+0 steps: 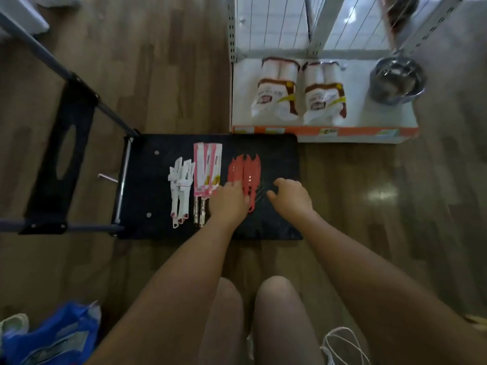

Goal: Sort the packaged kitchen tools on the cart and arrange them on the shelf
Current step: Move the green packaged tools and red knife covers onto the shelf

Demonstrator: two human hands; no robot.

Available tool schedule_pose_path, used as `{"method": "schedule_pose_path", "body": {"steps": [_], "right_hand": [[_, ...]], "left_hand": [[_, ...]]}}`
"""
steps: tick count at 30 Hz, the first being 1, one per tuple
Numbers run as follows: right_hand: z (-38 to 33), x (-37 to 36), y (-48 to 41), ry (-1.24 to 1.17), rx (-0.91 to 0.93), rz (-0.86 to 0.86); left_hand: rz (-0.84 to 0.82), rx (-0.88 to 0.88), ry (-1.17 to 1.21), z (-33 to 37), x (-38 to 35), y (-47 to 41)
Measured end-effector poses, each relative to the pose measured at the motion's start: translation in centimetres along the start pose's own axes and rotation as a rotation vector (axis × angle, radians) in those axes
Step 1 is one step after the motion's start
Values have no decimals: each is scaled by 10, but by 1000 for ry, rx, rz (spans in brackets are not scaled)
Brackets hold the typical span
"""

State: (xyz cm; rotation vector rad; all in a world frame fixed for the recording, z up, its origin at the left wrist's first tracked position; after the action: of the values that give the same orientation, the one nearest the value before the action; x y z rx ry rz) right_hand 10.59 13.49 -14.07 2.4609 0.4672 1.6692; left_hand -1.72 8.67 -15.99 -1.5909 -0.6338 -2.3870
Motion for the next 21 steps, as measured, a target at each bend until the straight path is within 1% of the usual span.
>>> {"method": "schedule_pose_path", "body": {"steps": [5, 10, 13, 16, 19, 21], "right_hand": [[33, -110, -34, -28, -8, -18], [57, -177, -71, -53, -57, 21], [64, -202, -89, -78, -96, 34], [65, -225, -99, -129, -138, 1], [65, -239, -100, -138, -161, 5], [68, -242, -98, -114, -179, 35]], "left_hand": [[-22, 61, 75, -41, -108, -38], [-17, 174, 154, -66, -174, -69], [-6, 216, 177, -73, -196, -83], [27, 251, 159, -81, -212, -88], [95, 204, 106, -83, -218, -86], [120, 212, 112, -84, -217, -87]]}}
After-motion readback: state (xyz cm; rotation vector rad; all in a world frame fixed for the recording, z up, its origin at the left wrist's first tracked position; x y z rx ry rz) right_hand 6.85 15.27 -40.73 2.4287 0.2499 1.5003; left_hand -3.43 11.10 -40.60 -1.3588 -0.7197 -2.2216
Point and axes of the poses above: each hand's wrist, its own y-axis away from the middle knuckle, its own x-axis out of the back of the hand, z = x × y, the point moved 7 cm from there along -y, towards the middle knuckle, and after that the axes turned 15 degrees about z, right-handed, at the moved point
